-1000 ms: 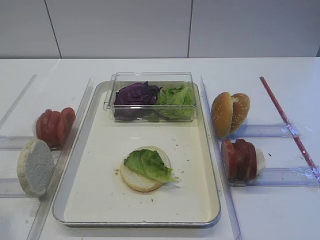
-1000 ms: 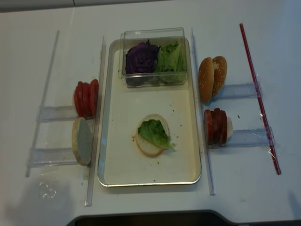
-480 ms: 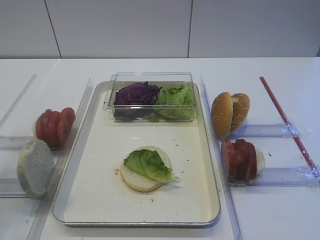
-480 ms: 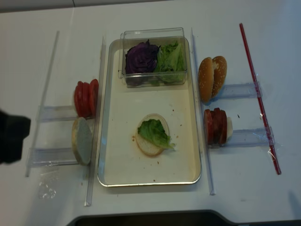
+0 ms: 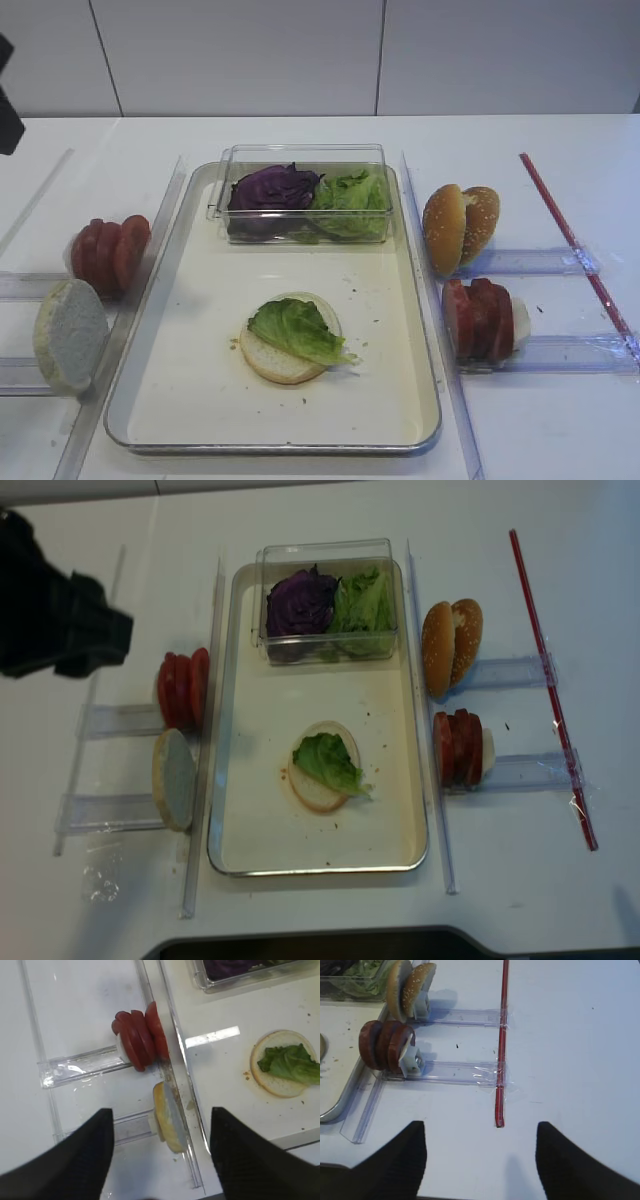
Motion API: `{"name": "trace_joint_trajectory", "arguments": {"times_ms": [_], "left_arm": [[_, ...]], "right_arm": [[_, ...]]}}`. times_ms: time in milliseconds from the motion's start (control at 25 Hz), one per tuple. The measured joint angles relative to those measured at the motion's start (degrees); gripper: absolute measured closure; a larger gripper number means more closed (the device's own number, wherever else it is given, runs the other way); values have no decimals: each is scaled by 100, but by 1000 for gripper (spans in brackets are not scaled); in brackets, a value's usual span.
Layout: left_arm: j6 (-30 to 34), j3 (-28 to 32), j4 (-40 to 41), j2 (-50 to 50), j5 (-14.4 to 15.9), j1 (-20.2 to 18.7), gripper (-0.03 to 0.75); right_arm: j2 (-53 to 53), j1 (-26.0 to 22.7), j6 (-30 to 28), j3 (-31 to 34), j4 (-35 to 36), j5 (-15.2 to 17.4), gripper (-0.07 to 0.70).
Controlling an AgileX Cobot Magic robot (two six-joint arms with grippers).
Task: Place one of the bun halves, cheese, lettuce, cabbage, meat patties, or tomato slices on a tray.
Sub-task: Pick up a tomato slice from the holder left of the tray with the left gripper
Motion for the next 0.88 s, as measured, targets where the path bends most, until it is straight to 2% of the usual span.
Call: {"name": "trace_joint_trajectory", "arguments": {"times_ms": [560,880], "left_arm": [[-85,-1075,-142,1939,-70,0,295],[-85,-1195,-192,2759,-106,0,317]], "right_arm": [[0,0,0,0,0,0,125],[0,0,0,0,0,0,126]]}}
